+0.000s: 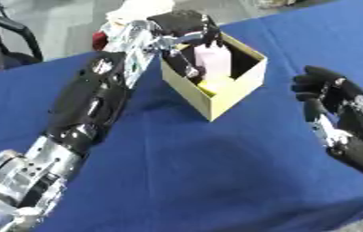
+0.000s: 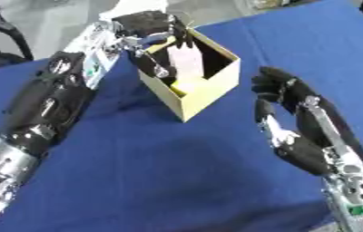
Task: Pick up objects on the table and place them in the box.
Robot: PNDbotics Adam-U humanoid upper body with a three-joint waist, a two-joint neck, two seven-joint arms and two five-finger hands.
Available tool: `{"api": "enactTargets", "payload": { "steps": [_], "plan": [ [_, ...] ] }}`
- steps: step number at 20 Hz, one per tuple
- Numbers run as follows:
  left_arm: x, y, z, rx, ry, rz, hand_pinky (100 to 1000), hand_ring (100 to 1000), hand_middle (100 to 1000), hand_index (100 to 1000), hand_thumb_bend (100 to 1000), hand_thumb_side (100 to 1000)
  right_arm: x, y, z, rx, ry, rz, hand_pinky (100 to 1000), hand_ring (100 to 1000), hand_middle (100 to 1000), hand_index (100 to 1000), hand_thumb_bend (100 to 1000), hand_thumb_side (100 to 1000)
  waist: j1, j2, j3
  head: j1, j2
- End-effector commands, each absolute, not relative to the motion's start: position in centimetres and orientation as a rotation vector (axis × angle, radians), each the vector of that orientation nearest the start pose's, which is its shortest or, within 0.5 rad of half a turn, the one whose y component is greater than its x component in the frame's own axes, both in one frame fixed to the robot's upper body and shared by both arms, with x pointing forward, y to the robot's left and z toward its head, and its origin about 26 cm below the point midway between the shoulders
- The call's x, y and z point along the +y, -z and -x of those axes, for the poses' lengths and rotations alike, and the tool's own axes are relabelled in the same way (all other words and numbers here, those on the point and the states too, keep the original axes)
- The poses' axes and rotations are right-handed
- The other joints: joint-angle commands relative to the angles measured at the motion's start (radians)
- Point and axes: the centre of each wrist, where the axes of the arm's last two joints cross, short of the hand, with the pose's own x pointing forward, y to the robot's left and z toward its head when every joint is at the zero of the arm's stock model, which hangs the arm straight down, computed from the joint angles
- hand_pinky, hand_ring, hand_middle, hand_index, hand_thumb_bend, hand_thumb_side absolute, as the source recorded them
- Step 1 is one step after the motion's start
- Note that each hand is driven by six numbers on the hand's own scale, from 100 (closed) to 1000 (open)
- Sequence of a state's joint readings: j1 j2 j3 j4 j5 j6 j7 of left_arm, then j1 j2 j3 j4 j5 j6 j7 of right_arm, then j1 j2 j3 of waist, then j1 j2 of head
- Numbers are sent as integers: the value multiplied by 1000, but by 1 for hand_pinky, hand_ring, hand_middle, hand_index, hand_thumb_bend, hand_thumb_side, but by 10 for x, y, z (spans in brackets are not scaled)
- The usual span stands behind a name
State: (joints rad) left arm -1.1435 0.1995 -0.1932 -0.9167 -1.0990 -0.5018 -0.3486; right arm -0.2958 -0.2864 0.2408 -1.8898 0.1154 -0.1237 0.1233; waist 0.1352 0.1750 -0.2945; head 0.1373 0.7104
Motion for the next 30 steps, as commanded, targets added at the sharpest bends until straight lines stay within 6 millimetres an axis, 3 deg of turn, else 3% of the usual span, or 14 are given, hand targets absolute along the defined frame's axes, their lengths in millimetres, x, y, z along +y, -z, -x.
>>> {"api": "enactTargets", "payload": {
  "steps": [1,8,13,16,21,26,30],
  "plan": [
    [137,-259,-485,2226,-2438,1045,797,746,638,805,486,116,-198,-159,-306,-2231,-750,-53,789,808,790,919,100,527,-14,-15,3,-1,-8],
    [155,-281,-474,2354,-2276,1036,794,739,634,814,442,141,-201,-156,-306,-2222,-732,-38,788,808,790,919,100,527,-26,-24,39,-17,-1],
    [190,-307,-453,2522,-2047,1076,786,731,626,812,414,139,-205,-152,-305,-2213,-713,-19,789,808,790,920,100,527,-35,-32,86,-37,4],
    [218,-309,-436,2657,-1919,1077,768,717,614,809,377,133,-207,-151,-305,-2211,-697,-6,789,808,790,920,100,526,-42,-35,119,-48,8],
    [261,-281,-401,2973,-1678,1001,733,698,601,807,312,153,-212,-154,-305,-2222,-672,27,789,807,790,920,100,524,-53,-36,166,-56,13],
    [282,-237,-368,3331,-1378,880,697,681,591,806,289,392,-217,-157,-304,-2235,-649,57,788,807,791,920,100,523,-60,-29,201,-58,23],
    [283,-202,-352,3579,-1083,836,678,669,581,799,226,477,-218,-158,-303,-2239,-635,69,788,807,791,921,100,524,-67,-21,222,-44,35]
  ]
}}
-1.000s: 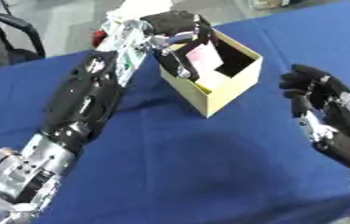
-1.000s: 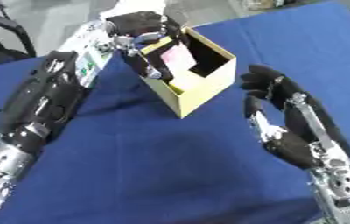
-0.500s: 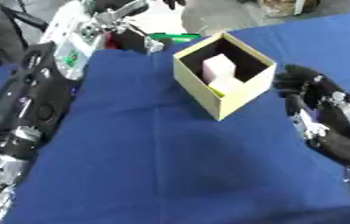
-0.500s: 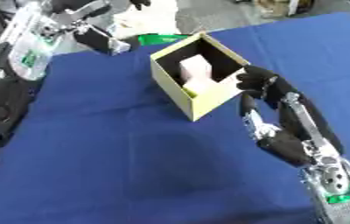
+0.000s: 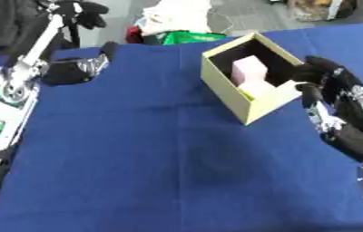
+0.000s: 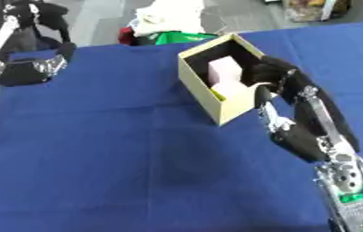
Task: Pick up objects on the table and place them in the box.
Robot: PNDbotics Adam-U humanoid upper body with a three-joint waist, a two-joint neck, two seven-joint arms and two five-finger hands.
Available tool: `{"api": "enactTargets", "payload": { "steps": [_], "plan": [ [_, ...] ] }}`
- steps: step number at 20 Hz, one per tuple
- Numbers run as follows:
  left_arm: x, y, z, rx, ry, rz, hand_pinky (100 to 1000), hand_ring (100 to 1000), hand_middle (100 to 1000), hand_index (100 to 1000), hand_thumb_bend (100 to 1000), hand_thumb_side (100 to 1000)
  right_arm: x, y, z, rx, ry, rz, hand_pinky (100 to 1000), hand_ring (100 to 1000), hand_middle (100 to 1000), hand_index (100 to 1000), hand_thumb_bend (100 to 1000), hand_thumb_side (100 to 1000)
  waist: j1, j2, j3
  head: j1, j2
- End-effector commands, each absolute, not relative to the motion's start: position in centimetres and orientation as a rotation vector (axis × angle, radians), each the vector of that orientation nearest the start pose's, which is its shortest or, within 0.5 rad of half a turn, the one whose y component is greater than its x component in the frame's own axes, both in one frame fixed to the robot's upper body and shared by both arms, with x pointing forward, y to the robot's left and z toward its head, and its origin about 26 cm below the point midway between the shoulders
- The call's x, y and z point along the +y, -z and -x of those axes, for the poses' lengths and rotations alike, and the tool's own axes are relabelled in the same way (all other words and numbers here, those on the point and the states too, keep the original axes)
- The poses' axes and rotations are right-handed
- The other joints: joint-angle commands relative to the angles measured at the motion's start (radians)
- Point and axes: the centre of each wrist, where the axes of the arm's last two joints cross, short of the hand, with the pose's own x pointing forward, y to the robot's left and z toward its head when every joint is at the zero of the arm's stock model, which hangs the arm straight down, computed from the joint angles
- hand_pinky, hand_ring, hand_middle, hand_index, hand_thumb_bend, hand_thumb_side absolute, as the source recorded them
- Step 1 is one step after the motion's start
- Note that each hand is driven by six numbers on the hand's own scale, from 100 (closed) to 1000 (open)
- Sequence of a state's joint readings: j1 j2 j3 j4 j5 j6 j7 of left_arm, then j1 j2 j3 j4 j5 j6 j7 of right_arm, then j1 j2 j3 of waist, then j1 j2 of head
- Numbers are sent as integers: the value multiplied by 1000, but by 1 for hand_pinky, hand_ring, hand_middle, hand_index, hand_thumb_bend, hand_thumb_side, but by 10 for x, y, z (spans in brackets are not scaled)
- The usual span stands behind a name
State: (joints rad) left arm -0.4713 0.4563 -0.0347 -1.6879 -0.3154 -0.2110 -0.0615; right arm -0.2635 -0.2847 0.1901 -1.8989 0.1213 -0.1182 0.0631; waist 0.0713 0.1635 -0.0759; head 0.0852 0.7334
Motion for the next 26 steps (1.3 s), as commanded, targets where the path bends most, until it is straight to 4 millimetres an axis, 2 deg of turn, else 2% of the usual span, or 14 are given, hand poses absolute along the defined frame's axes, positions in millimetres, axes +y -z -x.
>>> {"api": "enactTargets", "payload": {
  "steps": [1,3,7,10,17,26],
  "plan": [
    [281,-193,-349,-2276,638,-511,676,668,580,799,222,483,-219,-158,-303,-2238,-630,72,788,807,791,921,100,525,-5,-7,8,10,16],
    [277,-178,-344,-2249,569,-476,672,667,579,799,198,514,-219,-158,-303,-2241,-624,78,787,807,788,921,100,525,-11,0,19,15,18],
    [270,-163,-338,-2224,506,-410,667,661,576,798,188,533,-220,-158,-303,-2245,-615,92,786,805,785,921,100,525,-14,11,22,27,25],
    [268,-162,-336,-2222,503,-403,667,661,576,798,188,533,-220,-158,-303,-2245,-611,97,786,805,785,921,100,525,-13,14,22,29,27],
    [259,-144,-333,-2185,464,-316,657,650,570,792,170,571,-221,-157,-304,-2246,-606,119,785,803,783,921,100,526,-10,33,17,23,37],
    [259,-139,-332,-2169,461,-300,658,650,569,792,163,592,-220,-156,-304,-2245,-605,121,784,803,783,920,100,527,-11,38,8,8,37]
  ]
}}
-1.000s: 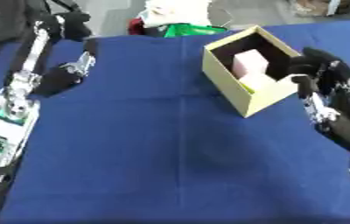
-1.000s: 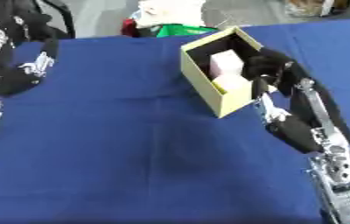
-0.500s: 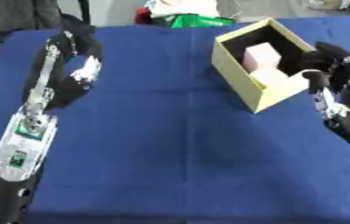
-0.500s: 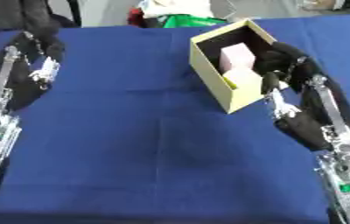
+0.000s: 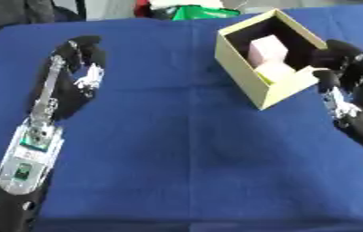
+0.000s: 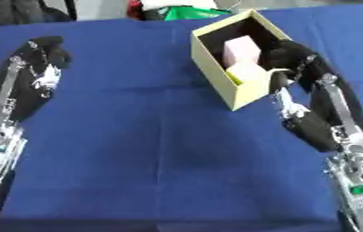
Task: Pick up objects on the table and place them in the box.
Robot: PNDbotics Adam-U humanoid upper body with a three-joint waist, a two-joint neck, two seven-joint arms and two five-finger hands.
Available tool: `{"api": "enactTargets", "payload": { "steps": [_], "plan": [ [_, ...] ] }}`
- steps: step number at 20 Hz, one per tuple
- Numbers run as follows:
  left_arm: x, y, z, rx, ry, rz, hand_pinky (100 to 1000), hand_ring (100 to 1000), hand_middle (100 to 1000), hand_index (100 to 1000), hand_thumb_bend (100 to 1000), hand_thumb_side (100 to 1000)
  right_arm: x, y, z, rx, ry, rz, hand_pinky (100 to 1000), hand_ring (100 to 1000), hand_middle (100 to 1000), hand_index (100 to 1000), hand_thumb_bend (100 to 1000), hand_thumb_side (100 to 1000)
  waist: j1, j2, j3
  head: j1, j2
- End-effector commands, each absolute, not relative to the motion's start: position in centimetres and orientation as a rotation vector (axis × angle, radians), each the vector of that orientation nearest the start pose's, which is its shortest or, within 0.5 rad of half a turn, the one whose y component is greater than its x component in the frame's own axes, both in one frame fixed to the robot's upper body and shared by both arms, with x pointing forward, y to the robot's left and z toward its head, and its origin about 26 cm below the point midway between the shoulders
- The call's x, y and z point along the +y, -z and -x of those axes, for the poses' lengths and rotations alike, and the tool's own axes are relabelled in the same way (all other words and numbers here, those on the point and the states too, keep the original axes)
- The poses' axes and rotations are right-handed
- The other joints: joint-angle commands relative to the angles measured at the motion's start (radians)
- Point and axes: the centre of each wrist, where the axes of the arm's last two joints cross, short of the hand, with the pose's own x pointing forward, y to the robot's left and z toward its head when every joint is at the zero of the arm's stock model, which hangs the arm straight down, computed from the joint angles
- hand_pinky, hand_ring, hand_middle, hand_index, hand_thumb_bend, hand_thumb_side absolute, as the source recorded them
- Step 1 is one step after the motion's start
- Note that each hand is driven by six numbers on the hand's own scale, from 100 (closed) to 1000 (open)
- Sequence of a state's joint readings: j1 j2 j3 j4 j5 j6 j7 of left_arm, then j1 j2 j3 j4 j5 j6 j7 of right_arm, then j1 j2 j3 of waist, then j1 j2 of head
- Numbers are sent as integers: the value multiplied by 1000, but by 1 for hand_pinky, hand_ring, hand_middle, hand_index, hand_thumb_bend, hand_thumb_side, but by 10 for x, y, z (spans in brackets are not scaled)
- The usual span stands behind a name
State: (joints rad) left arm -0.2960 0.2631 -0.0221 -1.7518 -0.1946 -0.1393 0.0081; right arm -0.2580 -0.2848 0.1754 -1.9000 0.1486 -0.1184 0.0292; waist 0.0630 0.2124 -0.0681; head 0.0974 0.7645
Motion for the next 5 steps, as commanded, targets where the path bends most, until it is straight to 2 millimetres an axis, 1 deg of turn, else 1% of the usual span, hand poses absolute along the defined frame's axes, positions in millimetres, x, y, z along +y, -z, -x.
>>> {"api": "enactTargets", "payload": {
  "steps": [1,5],
  "plan": [
    [259,-139,-331,-2167,459,-301,657,650,569,792,160,595,-220,-156,-304,-2245,-606,121,784,803,783,920,100,527,-2,-12,-1,-5,6],
    [259,-139,-331,-2164,456,-300,657,650,569,792,159,596,-220,-156,-304,-2247,-602,122,784,803,783,920,100,526,-3,-12,-4,-6,3]
  ]
}}
